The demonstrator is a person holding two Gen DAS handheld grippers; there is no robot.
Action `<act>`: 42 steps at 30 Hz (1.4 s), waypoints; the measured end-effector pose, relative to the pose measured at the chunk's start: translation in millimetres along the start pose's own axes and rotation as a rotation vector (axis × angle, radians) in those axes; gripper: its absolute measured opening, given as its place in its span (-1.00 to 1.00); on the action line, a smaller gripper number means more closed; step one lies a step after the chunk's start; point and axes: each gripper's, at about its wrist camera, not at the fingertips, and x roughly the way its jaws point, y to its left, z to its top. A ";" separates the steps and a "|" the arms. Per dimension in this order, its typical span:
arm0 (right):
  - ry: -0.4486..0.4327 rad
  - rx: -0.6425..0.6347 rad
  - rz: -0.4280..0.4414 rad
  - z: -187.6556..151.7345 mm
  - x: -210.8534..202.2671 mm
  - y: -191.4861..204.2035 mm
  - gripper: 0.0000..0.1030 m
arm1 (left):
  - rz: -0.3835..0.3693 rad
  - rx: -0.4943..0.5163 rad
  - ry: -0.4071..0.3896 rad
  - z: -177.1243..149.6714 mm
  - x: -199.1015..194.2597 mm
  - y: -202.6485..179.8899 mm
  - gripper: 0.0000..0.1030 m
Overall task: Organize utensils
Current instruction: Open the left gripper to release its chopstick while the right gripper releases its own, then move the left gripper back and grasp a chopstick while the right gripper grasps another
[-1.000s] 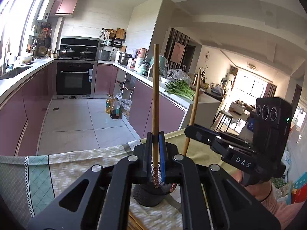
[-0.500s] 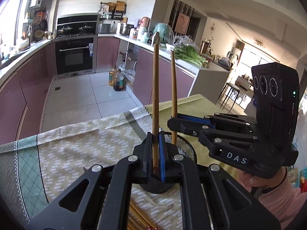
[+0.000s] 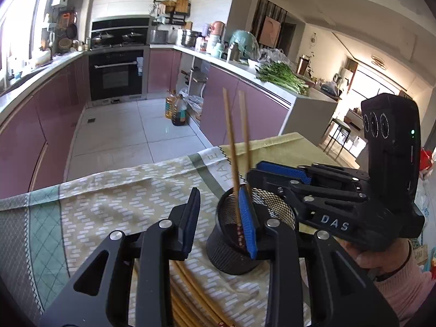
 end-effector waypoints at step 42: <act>0.270 -0.095 0.075 -107.7 28.2 71.7 -0.45 | 0.185 -0.088 0.222 -140.1 -13.4 61.0 -0.26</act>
